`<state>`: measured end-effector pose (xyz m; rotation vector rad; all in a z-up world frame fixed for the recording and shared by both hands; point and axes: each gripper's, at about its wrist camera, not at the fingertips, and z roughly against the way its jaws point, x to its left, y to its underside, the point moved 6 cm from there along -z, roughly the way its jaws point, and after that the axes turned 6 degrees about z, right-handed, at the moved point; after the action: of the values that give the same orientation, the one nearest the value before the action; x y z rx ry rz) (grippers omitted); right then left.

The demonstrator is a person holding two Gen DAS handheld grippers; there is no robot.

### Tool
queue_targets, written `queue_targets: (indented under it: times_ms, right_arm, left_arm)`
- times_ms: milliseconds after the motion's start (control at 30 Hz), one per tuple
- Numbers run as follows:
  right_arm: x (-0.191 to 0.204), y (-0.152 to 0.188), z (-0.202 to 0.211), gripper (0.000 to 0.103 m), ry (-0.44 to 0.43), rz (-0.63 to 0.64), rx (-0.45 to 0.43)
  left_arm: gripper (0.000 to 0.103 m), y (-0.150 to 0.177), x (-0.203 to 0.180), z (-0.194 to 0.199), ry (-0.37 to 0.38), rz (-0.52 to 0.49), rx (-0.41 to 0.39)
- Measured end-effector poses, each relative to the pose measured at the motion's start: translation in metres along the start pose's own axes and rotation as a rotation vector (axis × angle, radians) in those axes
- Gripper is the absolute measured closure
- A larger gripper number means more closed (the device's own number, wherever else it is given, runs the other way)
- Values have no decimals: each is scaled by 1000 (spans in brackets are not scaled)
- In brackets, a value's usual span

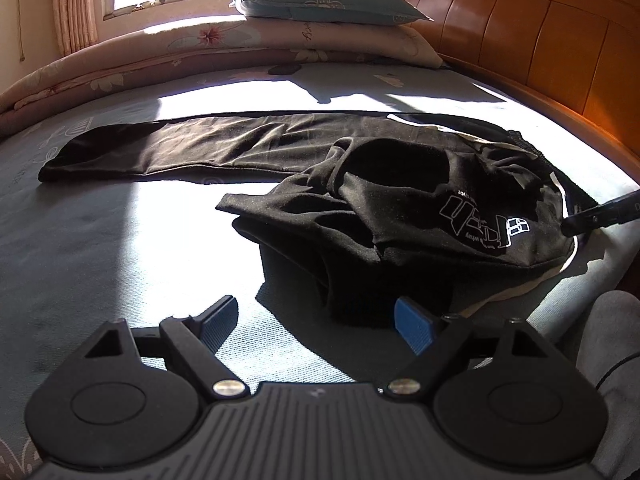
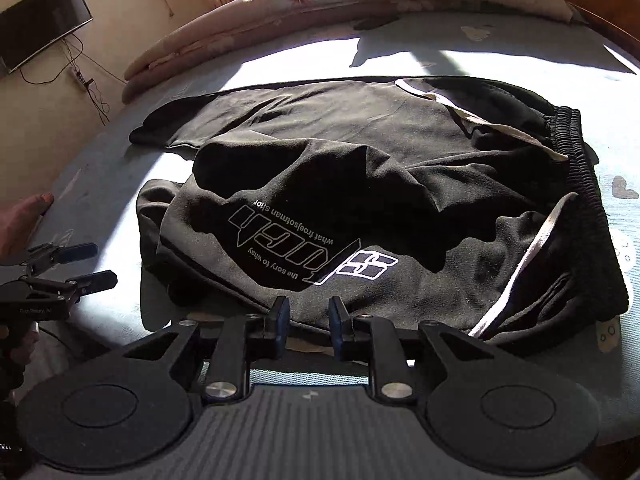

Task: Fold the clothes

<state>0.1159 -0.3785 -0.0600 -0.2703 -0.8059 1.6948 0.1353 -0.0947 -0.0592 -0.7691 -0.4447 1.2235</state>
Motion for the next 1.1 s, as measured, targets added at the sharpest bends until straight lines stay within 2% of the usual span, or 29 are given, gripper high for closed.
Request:
queue_targets:
  times_ms: [167, 233, 333, 367, 400, 433, 533, 667, 767, 800, 900, 967, 1100]
  right_arm:
    - [50, 5, -34, 79, -51, 250, 59]
    - [58, 7, -49, 79, -38, 326, 91]
    - [59, 9, -67, 79, 41, 424, 126]
    - [60, 8, -67, 79, 40, 433, 115]
    - [60, 8, -67, 83, 39, 434, 117]
    - [61, 8, -67, 99, 38, 431, 121]
    - [62, 2, -55, 101, 8, 387, 88]
    - [62, -32, -22, 101, -49, 293, -52]
    - [58, -61, -9, 101, -28, 264, -142]
    - [56, -69, -6, 99, -16, 254, -167]
    - [50, -83, -17, 81, 61, 211, -175]
    - [48, -89, -27, 81, 119, 191, -165]
    - [82, -73, -37, 74, 36, 217, -182]
  left_arm:
    - [17, 1, -3, 10, -11, -16, -14]
    - [17, 2, -3, 14, -13, -19, -20]
    - [17, 4, 1, 20, -25, -21, -31]
    - [17, 4, 3, 21, -28, -19, -32]
    - [17, 5, 5, 21, -28, -16, -32]
    - [17, 6, 7, 21, -27, -10, -32]
    - [17, 6, 12, 20, -24, 10, -32]
    - [17, 8, 14, 16, -23, 11, -25]
    - [17, 10, 14, 15, -21, 8, -24]
    - [17, 10, 13, 15, -20, 7, -24]
    - [17, 11, 13, 14, -14, 13, -18]
    - [17, 11, 14, 15, -21, 9, -18]
    - [17, 12, 19, 17, -42, 10, -20]
